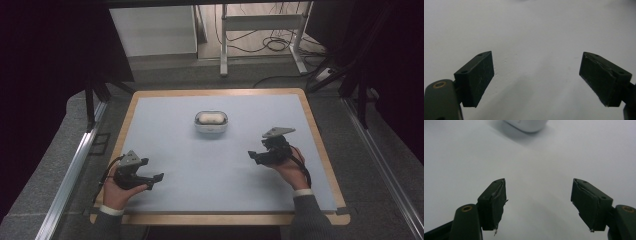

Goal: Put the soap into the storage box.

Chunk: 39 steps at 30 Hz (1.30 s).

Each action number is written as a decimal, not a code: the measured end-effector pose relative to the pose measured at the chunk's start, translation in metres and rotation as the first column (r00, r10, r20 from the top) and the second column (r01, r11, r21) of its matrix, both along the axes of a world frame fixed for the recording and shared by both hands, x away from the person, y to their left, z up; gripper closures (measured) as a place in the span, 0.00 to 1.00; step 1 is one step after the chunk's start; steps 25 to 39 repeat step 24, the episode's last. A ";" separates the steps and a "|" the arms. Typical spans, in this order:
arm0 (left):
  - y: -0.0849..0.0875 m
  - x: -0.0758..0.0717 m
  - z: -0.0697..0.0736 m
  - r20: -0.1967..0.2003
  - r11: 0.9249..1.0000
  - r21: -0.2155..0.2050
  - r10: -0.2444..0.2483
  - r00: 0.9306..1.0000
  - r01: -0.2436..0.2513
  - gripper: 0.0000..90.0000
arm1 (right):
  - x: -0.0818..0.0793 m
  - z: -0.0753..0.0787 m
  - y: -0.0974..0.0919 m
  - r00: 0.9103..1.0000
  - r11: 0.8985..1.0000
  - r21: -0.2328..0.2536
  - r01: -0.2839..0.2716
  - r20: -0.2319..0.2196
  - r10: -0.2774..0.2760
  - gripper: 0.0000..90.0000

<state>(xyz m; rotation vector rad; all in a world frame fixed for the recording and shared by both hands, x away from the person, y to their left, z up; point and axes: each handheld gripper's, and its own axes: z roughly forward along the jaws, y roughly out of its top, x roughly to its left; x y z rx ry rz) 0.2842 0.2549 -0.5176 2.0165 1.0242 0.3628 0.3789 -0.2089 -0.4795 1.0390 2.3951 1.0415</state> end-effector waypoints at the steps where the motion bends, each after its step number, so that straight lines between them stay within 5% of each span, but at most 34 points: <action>1: 0.000 0.000 0.000 -0.001 1.000 0.001 0.001 1.000 -0.001 0.14 | -0.002 -0.002 -0.004 1.000 1.000 0.010 0.007 -0.001 -0.007 0.31; 8: -0.003 0.001 -0.002 -0.005 1.000 0.012 -0.002 1.000 0.002 0.15 | -0.016 -0.020 -0.026 0.998 0.995 0.076 0.057 -0.005 -0.057 0.31; 23: -0.006 0.002 -0.001 -0.005 1.000 0.019 -0.003 1.000 0.003 0.15 | -0.020 -0.022 -0.020 0.997 0.997 0.045 0.059 0.048 -0.061 0.28; 39: -0.006 0.002 -0.001 -0.005 1.000 0.019 -0.003 1.000 0.003 0.14 | -0.020 -0.022 -0.020 0.997 0.997 0.045 0.059 0.048 -0.061 0.28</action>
